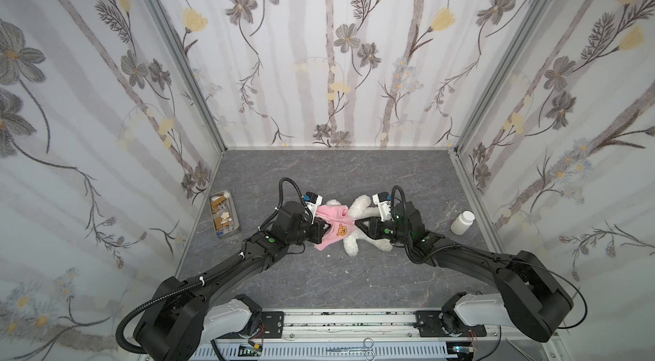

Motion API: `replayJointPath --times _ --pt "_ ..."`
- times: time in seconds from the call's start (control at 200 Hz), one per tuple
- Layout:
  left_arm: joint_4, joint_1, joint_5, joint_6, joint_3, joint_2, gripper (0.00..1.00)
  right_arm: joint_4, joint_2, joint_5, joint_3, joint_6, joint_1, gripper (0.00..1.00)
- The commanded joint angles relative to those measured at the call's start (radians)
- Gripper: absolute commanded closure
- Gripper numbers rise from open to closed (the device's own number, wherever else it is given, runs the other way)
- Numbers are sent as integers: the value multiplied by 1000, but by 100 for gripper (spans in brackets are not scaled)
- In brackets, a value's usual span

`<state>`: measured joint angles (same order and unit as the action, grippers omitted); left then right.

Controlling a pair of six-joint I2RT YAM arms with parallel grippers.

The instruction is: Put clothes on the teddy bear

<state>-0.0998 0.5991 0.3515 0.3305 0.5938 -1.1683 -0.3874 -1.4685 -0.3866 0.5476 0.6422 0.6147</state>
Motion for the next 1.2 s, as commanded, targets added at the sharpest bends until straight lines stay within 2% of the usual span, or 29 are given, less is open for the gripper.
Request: replayJointPath --times 0.0,0.17,0.31,0.455,0.565,0.709,0.834,1.009,1.194 --pt "-24 -1 -5 -56 7 -2 100 35 68 -27 -14 -86 -19 63" --pt "-26 0 -54 -192 23 32 100 63 245 -137 -35 -164 -71 56" --pt "-35 5 -69 -380 53 77 100 106 356 -107 5 -193 -121 54" --pt "-159 24 -41 -609 7 141 100 194 361 -36 93 -238 -136 56" --pt "-246 27 15 -755 -54 146 100 191 326 -105 107 -240 -132 60" --pt "-321 28 59 -812 -105 132 100 86 280 -257 57 -222 -75 70" --pt "-383 28 99 -842 -153 142 100 100 238 -222 47 -276 13 72" --pt "-399 32 132 -890 -199 147 100 22 179 -189 11 -290 54 78" --pt "-398 80 9 -1112 -233 157 100 36 296 -144 3 -316 19 72"
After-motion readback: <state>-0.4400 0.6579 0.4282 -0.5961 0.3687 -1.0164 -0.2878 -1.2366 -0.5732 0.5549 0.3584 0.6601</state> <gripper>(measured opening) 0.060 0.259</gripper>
